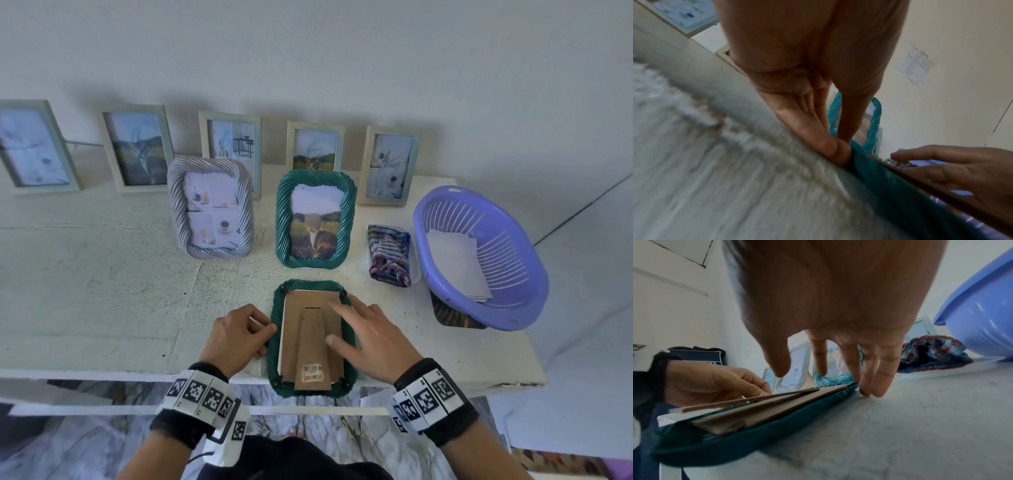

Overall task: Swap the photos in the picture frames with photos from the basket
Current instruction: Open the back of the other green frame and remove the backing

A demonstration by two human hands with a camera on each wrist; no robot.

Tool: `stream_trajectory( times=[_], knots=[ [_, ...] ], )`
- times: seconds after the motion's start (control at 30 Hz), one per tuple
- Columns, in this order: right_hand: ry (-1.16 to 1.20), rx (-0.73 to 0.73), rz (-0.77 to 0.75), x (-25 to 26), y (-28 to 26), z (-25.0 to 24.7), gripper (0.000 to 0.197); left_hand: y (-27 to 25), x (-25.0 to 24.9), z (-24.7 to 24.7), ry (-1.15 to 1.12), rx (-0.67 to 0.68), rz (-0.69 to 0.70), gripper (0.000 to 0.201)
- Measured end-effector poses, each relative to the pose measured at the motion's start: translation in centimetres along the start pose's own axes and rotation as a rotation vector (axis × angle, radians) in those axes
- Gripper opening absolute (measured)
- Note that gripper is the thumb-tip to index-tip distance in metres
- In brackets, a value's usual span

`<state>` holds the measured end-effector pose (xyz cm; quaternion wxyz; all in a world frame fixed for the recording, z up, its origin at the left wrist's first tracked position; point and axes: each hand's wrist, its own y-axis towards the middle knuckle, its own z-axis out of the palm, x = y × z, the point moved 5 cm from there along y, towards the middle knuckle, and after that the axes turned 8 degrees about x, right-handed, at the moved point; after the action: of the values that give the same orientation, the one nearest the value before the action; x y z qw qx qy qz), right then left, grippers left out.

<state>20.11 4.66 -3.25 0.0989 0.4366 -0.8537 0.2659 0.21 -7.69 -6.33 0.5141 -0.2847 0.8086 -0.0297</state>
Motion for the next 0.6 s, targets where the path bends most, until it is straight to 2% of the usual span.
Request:
stream_trajectory(
  times=[0.07,0.27,0.43,0.6],
  knots=[
    [-0.005,0.037,0.014,0.2,0.1,0.7,0.061,0.5,-0.6,-0.3,0.036,0.031,-0.004,0.015],
    [-0.065,0.063,0.041,0.1,0.8,1.9,0.061,4.5,-2.9,-1.1,0.221,-0.022,0.030,0.025],
    [-0.035,0.045,0.028,-0.1,1.0,2.1,0.060,6.9,-3.4,-0.8,0.360,0.014,-0.041,0.028],
    [0.026,0.040,0.029,-0.3,1.0,2.4,0.060,7.4,-3.4,-0.8,0.371,0.019,-0.071,0.028]
  ],
)
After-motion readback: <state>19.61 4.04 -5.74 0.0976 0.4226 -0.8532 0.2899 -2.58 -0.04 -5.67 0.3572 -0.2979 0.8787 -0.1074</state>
